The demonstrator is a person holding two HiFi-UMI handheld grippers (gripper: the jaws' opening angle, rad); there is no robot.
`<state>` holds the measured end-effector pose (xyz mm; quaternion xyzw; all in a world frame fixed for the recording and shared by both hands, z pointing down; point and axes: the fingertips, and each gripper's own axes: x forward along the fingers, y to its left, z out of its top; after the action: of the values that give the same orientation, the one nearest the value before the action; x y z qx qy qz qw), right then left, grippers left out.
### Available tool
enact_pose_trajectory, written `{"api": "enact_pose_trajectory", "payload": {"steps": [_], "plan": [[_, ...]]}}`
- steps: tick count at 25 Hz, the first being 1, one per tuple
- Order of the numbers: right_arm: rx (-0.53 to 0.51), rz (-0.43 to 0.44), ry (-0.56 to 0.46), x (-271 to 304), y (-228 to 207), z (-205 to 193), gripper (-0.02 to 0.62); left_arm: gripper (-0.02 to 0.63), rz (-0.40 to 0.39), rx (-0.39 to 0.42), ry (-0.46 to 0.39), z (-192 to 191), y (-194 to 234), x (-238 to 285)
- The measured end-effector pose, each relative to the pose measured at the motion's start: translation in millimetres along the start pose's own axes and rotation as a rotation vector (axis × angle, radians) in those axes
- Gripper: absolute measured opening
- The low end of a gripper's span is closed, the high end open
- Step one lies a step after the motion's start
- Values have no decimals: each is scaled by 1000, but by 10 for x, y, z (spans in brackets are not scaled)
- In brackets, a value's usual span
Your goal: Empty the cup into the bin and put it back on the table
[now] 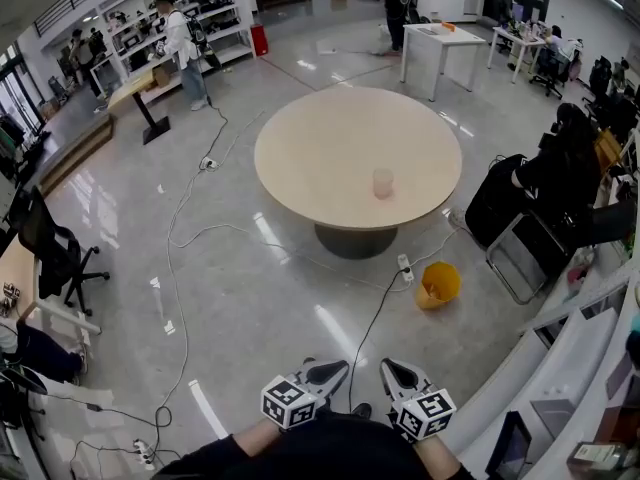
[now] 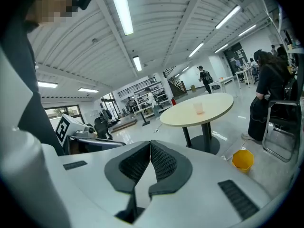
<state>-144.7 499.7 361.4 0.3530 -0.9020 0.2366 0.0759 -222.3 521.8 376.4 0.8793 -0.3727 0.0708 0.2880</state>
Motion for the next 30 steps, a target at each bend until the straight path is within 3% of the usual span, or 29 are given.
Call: {"api": "enact_pose_trajectory", "payload": {"steps": [13, 30], "plan": [[38, -66, -40, 762, -140, 313, 18, 28, -38, 9, 26, 409, 710, 77], [-15, -127, 21, 1969, 19, 646, 18, 28, -100, -16, 2, 939, 1892, -52]]}}
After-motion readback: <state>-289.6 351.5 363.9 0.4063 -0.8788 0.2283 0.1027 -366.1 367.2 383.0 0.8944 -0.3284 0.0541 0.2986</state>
